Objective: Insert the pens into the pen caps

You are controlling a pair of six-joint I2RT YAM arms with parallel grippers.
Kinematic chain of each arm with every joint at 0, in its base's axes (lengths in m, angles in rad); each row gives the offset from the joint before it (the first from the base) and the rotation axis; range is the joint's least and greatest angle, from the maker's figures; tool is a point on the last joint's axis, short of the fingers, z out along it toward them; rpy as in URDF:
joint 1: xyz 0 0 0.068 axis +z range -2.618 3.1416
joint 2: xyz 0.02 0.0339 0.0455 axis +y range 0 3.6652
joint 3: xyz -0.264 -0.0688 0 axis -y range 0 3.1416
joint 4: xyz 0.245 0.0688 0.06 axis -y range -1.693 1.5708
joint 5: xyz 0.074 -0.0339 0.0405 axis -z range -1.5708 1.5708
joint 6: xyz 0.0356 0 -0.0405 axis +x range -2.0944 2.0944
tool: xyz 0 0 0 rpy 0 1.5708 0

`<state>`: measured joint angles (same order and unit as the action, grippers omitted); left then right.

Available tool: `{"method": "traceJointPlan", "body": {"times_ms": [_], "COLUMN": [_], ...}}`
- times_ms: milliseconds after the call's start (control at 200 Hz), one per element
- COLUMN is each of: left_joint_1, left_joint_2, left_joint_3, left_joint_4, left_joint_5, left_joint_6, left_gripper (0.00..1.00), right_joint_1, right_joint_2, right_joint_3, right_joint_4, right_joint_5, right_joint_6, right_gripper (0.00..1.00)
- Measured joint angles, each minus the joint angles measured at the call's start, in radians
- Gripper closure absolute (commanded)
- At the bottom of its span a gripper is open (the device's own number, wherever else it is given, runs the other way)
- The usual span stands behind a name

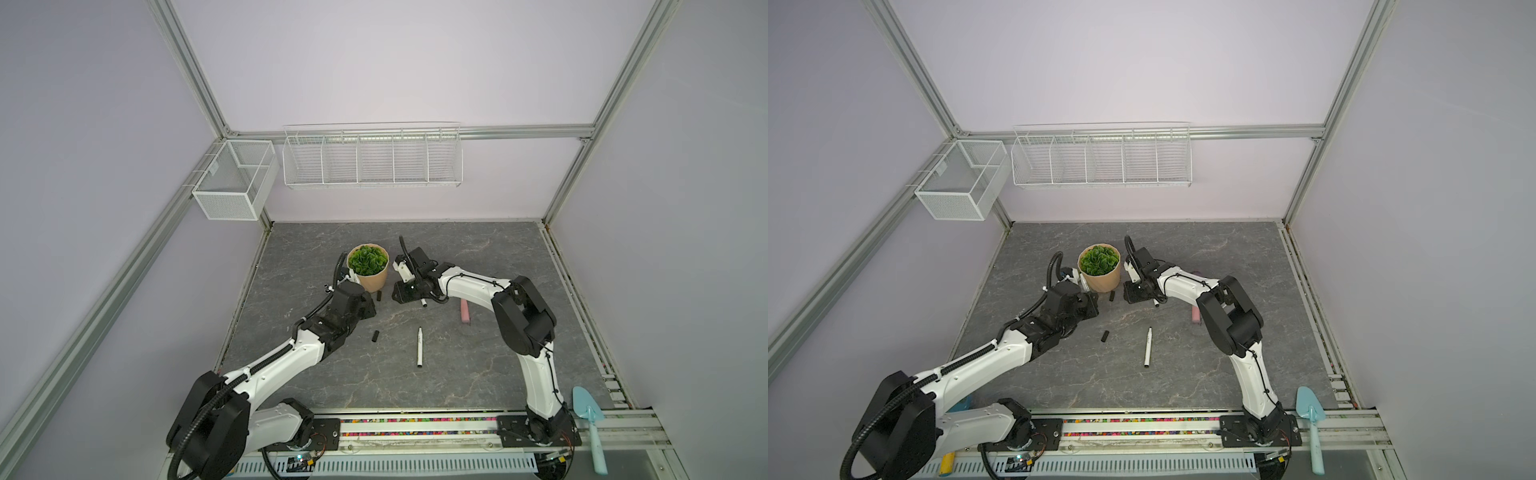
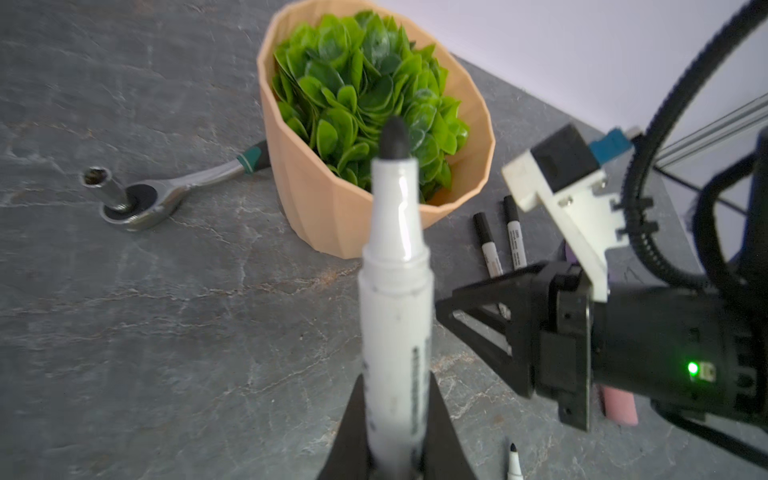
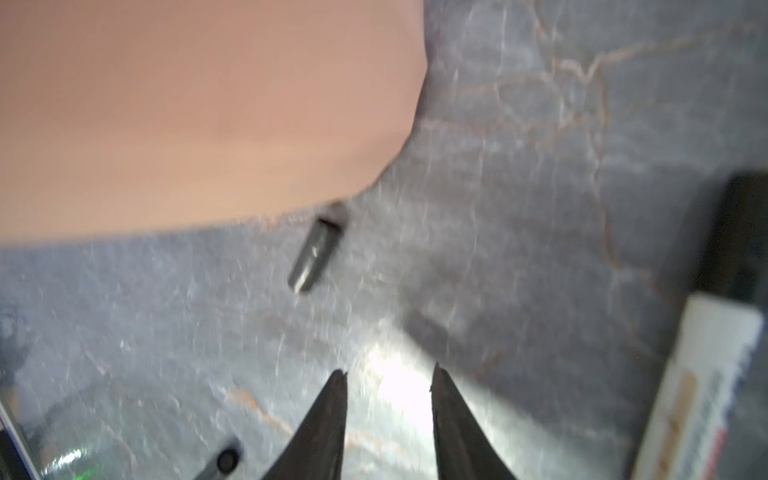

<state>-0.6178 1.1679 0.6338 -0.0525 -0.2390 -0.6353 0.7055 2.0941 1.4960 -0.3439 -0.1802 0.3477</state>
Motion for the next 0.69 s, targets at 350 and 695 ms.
{"method": "traceJointPlan", "body": {"times_ms": [350,695], "left_joint_1": [0.004,0.009], "left_joint_2": [-0.16,-0.207], "left_joint_3": [-0.028,-0.028], "left_joint_4": [-0.097,-0.171], "left_joint_5": [-0.264,-0.375], "left_joint_6": [-0.064,-0.094], "left_gripper": [1.0,1.0], "right_joint_1": [0.202,0.266], "right_joint_2": [-0.097,-0.069], "right_joint_3": [-0.048,-0.038], "right_joint_4": [-0.05,-0.181], "right_joint_5": [-0.047,-0.084], "right_joint_6": [-0.139,-0.197], "right_gripper": [0.56,0.49]}}
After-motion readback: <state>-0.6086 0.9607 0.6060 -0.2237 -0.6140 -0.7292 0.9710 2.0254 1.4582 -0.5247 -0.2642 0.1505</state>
